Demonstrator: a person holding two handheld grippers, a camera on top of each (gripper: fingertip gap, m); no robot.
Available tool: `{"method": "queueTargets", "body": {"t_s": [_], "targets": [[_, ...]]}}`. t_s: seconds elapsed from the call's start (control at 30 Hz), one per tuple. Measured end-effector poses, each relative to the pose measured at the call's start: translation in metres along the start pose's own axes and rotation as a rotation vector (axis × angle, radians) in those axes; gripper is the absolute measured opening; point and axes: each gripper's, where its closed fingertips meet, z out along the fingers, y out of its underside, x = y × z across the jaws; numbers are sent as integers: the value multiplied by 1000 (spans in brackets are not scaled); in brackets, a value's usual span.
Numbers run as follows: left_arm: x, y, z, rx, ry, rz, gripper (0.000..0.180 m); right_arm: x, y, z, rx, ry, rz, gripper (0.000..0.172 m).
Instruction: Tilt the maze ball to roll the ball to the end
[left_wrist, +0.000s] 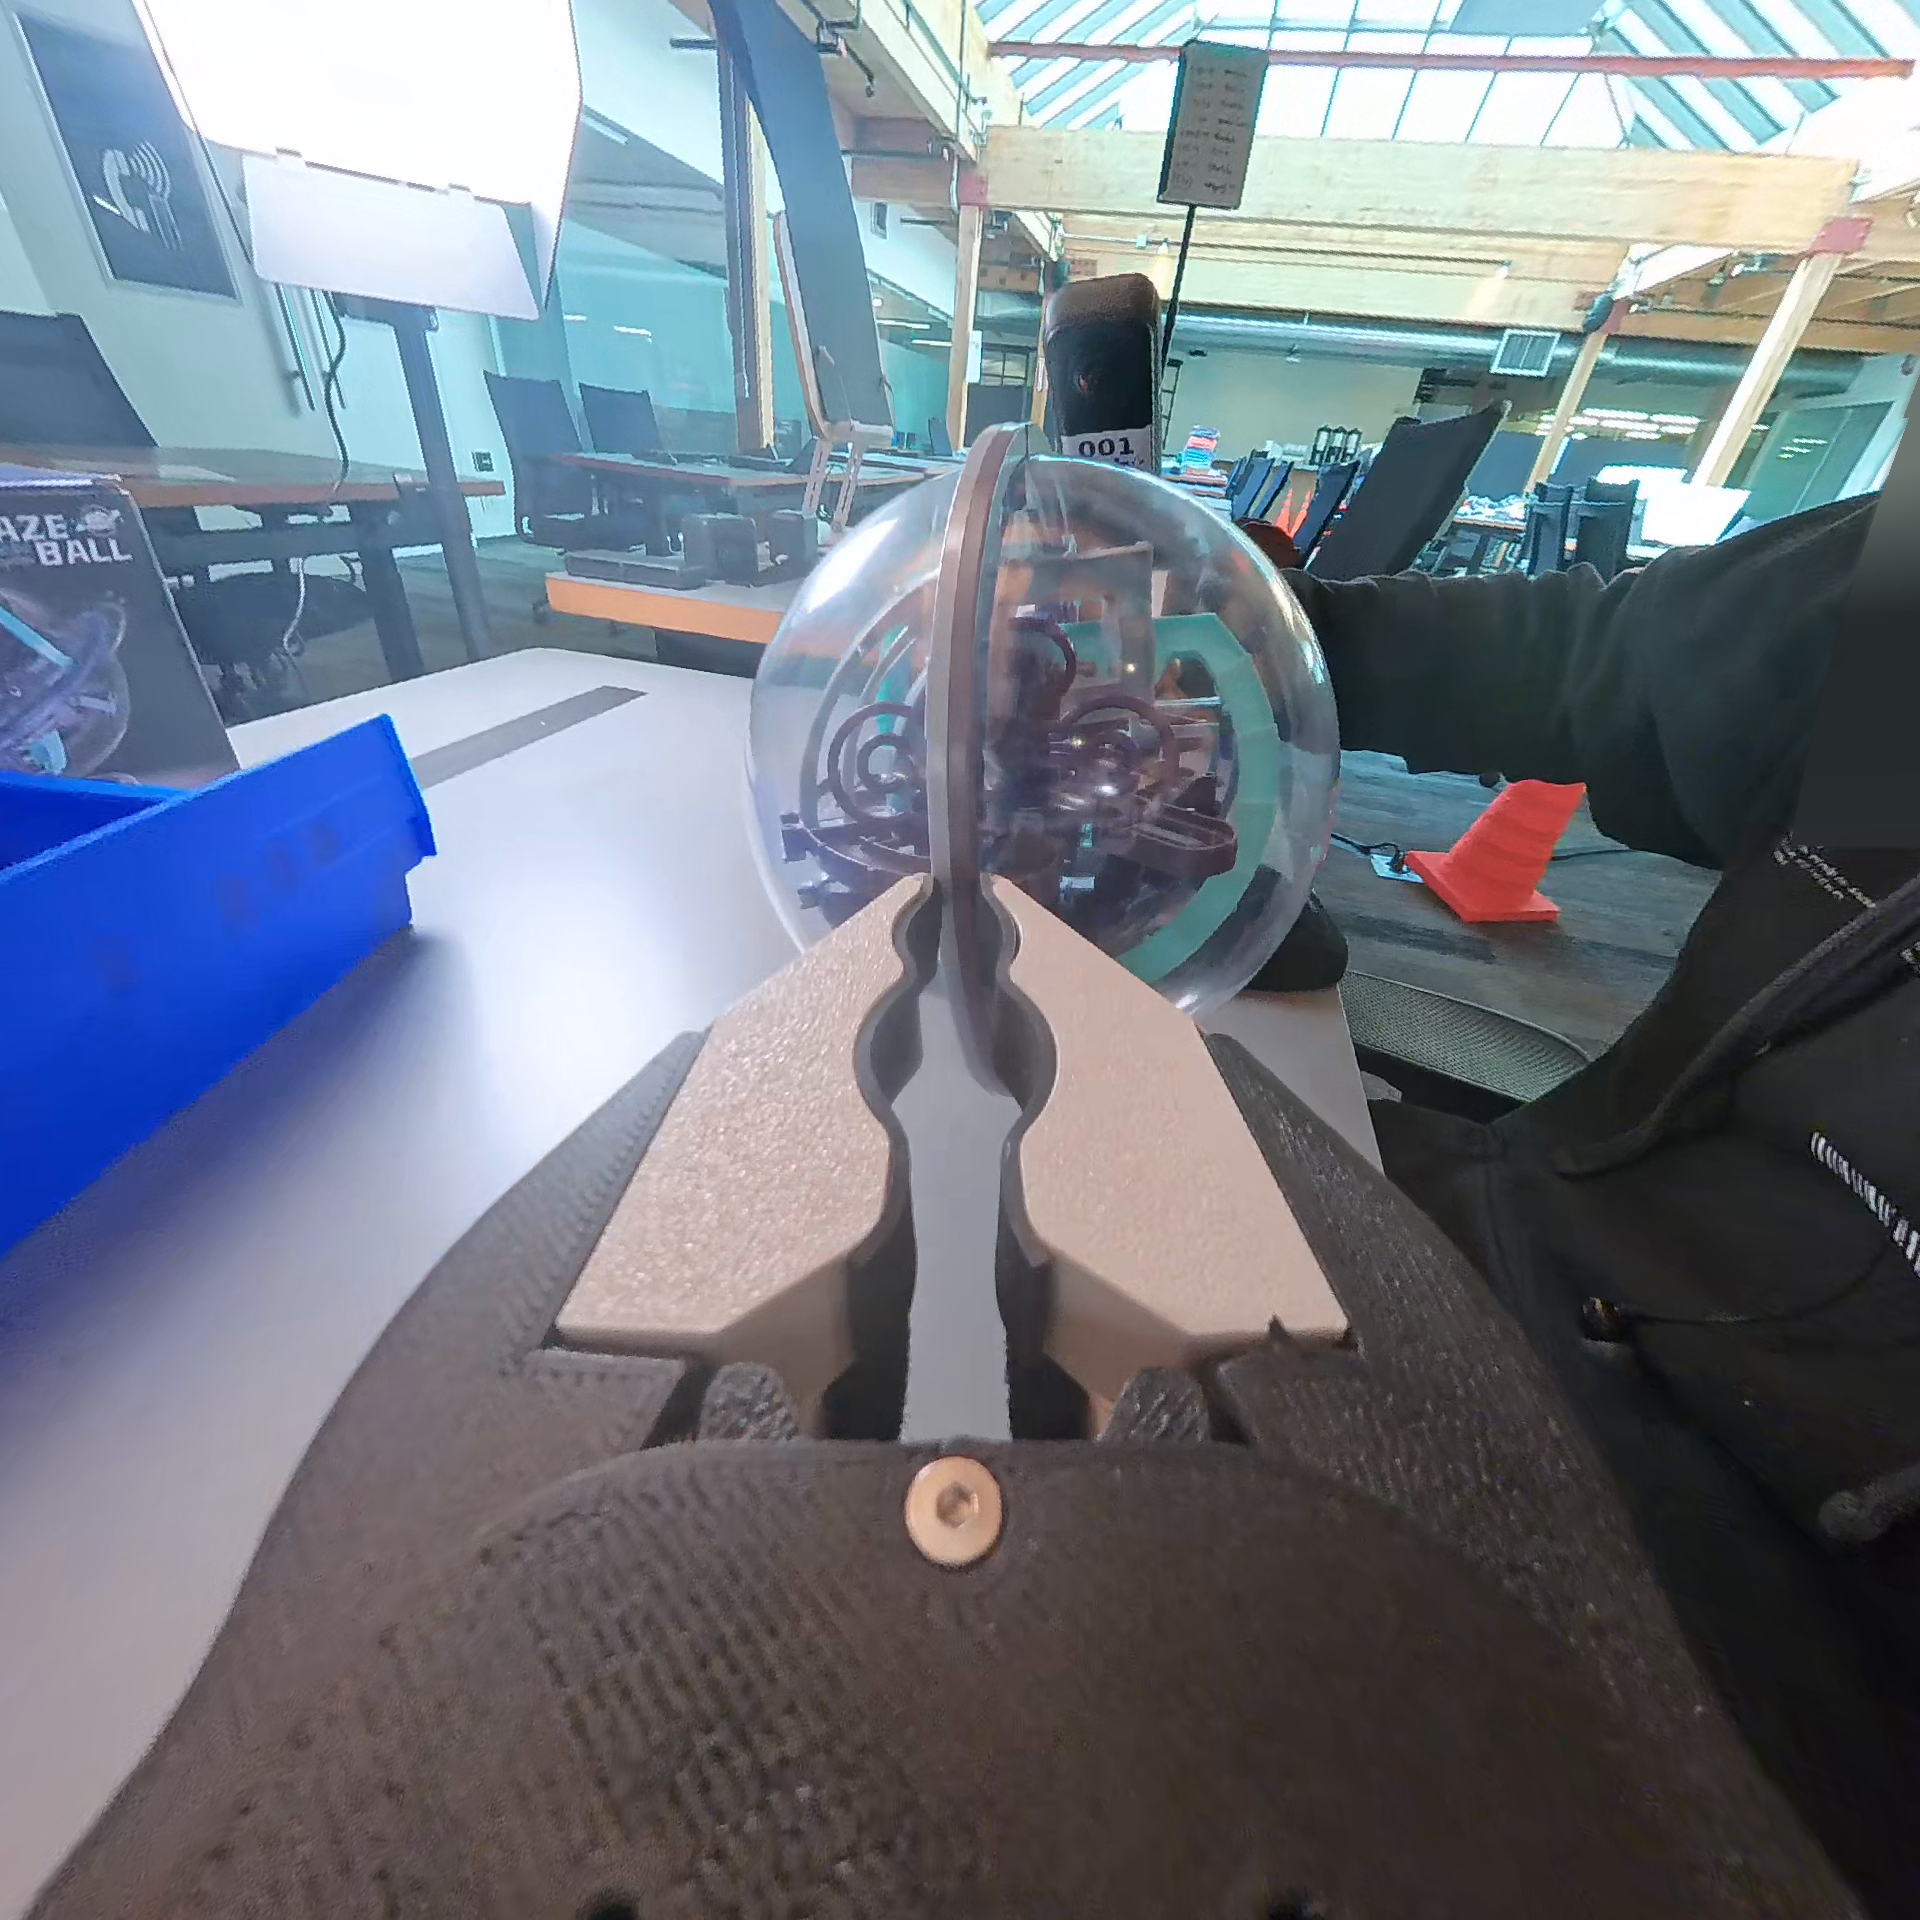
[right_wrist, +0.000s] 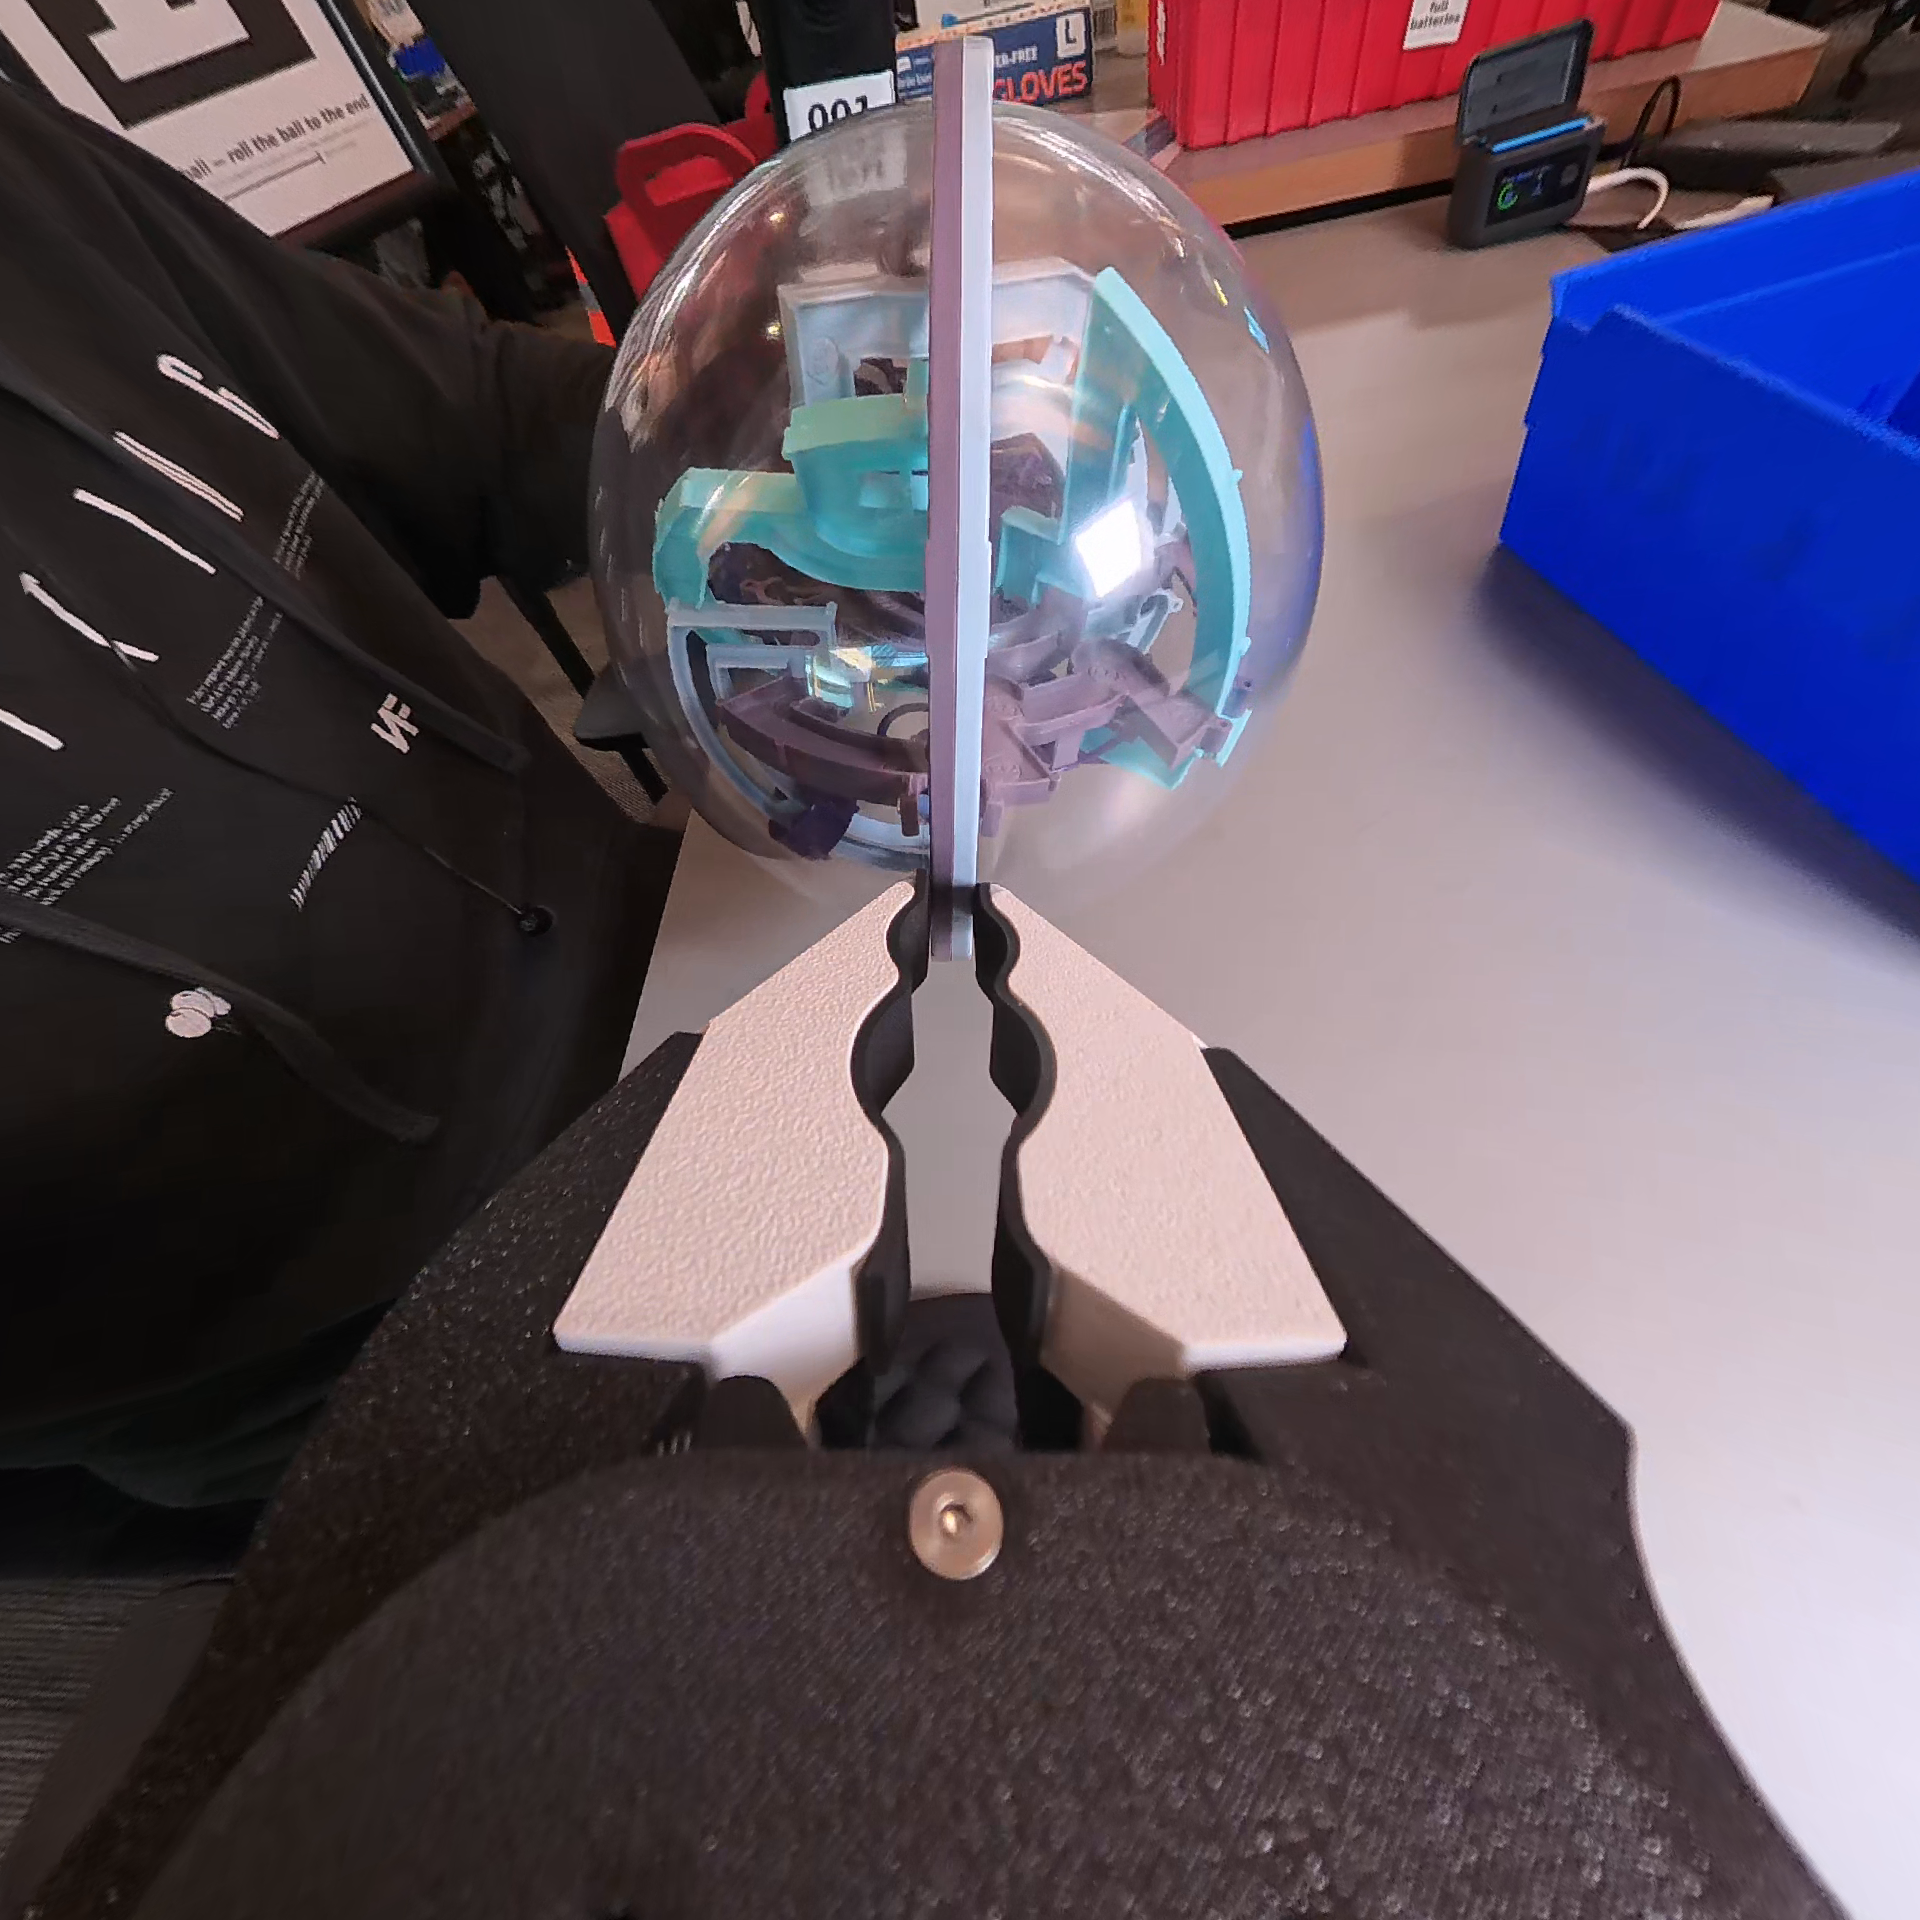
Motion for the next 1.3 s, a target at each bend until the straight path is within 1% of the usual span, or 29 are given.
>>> {"method": "queueTargets", "body": {"t_s": [0.43,0.6,1.3], "targets": [[-3,26,0,-93,2,-59,4,1,23,9,15,-18,62,5],[-3,30,0,-121,1,-89,4,0,30,12,28,-28,95,5],[-13,47,2,-194,3,-327,4,1,46,19,62,-102,311,5]]}}
